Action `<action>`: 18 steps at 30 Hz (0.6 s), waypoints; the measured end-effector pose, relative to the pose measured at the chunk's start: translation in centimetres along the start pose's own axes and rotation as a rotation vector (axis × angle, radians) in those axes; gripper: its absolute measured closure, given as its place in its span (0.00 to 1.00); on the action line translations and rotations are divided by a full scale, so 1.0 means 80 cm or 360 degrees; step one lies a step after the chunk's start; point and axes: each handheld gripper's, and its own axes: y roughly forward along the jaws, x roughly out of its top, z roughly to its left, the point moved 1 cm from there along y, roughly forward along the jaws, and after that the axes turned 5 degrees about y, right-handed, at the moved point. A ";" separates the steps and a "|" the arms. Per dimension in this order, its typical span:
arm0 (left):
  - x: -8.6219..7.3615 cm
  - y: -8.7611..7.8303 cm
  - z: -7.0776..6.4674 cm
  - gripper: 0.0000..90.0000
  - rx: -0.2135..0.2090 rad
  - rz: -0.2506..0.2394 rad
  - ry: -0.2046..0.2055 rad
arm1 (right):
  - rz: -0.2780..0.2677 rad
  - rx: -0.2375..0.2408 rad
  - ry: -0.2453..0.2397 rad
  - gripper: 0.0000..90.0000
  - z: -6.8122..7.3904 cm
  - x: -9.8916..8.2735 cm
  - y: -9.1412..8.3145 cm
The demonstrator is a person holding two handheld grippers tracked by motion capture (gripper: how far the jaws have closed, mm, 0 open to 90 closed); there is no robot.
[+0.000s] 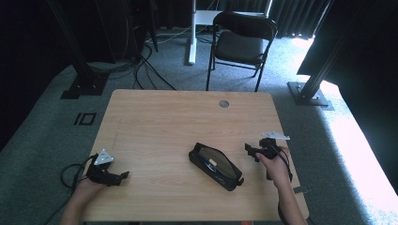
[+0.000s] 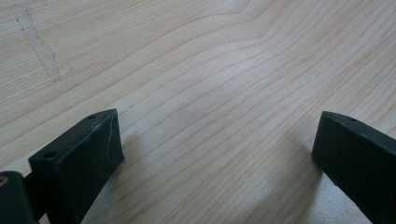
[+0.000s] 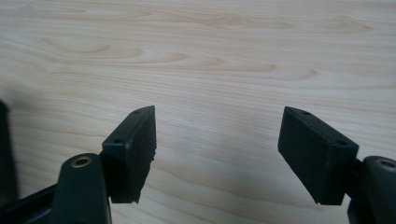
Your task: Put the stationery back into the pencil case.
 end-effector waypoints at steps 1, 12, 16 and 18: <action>0.000 0.000 0.000 0.02 0.0000 -0.0001 -0.0001 | -0.0006 -0.0015 0.0011 0.31 -0.003 -0.003 -0.001; 0.000 0.000 0.000 0.02 0.0000 0.0000 0.0000 | 0.0011 -0.0107 0.0052 0.26 -0.023 -0.030 -0.011; 0.000 0.000 0.000 0.02 0.0000 0.0000 0.0000 | 0.0038 -0.0144 0.0065 0.24 -0.031 -0.043 -0.014; 0.000 0.000 0.000 0.02 0.0000 -0.0001 -0.0001 | 0.0038 -0.0152 0.0084 0.23 -0.035 -0.049 -0.014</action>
